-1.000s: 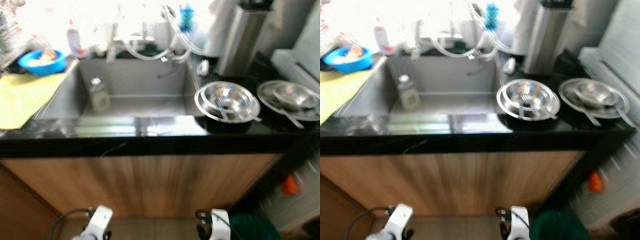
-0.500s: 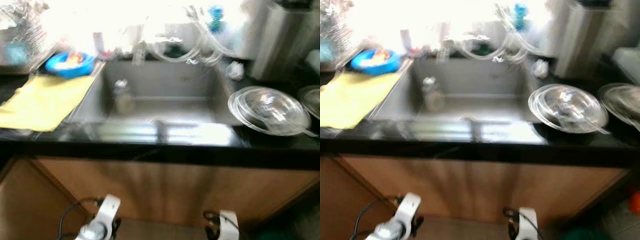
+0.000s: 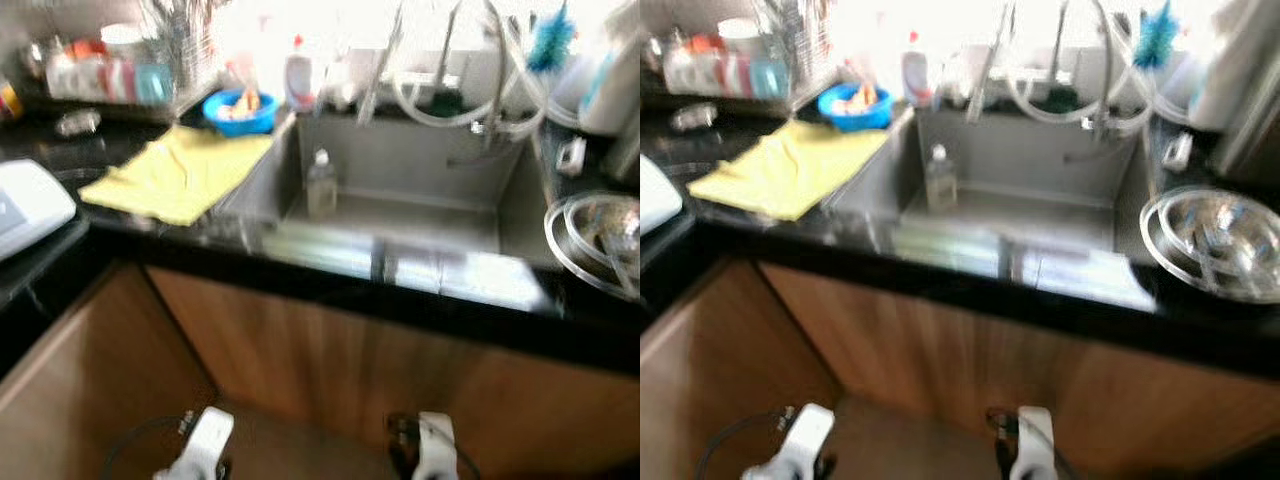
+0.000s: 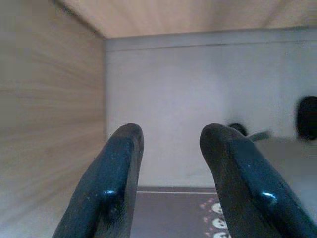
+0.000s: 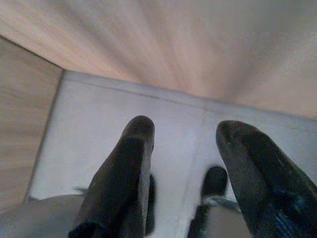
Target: Kitchen organization
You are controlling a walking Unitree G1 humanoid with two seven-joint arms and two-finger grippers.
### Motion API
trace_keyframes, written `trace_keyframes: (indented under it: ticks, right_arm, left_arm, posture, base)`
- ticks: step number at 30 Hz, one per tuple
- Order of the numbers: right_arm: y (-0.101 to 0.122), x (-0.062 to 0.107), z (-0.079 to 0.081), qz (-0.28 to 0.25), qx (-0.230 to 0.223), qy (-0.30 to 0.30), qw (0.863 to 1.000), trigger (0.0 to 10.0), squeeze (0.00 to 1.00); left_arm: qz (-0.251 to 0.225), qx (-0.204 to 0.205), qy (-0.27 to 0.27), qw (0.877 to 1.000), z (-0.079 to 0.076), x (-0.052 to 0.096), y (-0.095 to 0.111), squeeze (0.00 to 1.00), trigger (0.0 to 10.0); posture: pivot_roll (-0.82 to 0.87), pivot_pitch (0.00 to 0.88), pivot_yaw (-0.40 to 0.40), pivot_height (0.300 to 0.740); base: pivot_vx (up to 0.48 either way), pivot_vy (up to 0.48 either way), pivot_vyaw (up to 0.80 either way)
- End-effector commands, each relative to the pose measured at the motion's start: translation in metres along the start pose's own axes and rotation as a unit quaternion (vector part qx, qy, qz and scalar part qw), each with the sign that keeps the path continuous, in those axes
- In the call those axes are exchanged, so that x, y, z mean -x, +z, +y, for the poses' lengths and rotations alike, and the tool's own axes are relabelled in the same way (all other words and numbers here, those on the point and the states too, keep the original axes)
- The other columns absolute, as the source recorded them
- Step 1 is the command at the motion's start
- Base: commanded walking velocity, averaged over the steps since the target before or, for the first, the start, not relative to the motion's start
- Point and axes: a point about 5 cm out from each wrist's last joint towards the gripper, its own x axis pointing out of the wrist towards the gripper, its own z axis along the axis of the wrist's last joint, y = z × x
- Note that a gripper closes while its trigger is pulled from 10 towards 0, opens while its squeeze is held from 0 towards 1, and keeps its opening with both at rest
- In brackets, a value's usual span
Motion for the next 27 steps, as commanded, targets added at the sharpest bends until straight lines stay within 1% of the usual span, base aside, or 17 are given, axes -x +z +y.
trace_keyframes:
  ticks: [1, 7, 12, 19, 27]
  right_arm:
    - [-0.004, 0.001, -0.002, 0.006, -0.004, -0.003, 1.000, 10.0, 0.00]
    - [-0.004, 0.001, -0.002, 0.006, -0.003, -0.003, 1.000, 10.0, 0.00]
    - [-0.004, 0.001, -0.001, 0.006, -0.003, -0.002, 1.000, 10.0, 0.00]
    - [-0.004, 0.001, -0.001, 0.007, -0.002, -0.003, 1.000, 10.0, 0.00]
    - [-0.005, 0.001, -0.002, 0.008, -0.001, -0.003, 1.000, 10.0, 0.00]
  left_arm:
    - [-0.016, -0.015, 0.008, 1.000, 0.009, 0.000, 0.009, 0.00, 10.0]
    - [-0.031, -0.022, 0.003, 0.999, 0.004, -0.002, 0.019, 0.00, 10.0]
    - [-0.034, -0.023, 0.002, 0.999, 0.003, -0.003, 0.021, 0.00, 10.0]
    - [-0.038, -0.036, -0.004, 0.999, -0.001, -0.004, 0.025, 0.00, 10.0]
    - [-0.044, -0.032, -0.004, 0.999, 0.001, -0.004, 0.026, 0.00, 10.0]
  posture:
    - [-0.06, 0.000, 0.053, 0.740]
    - [-0.06, 0.000, 0.053, 0.740]
    - [-0.06, 0.000, 0.053, 0.740]
    - [-0.06, 0.000, 0.055, 0.740]
    - [-0.06, 0.000, 0.053, 0.740]
  base:
    - [0.000, 0.000, 0.00]
    - [0.000, 0.000, 0.00]
    - [0.000, 0.000, 0.00]
    - [0.000, 0.000, 0.00]
    - [0.000, 0.000, 0.00]
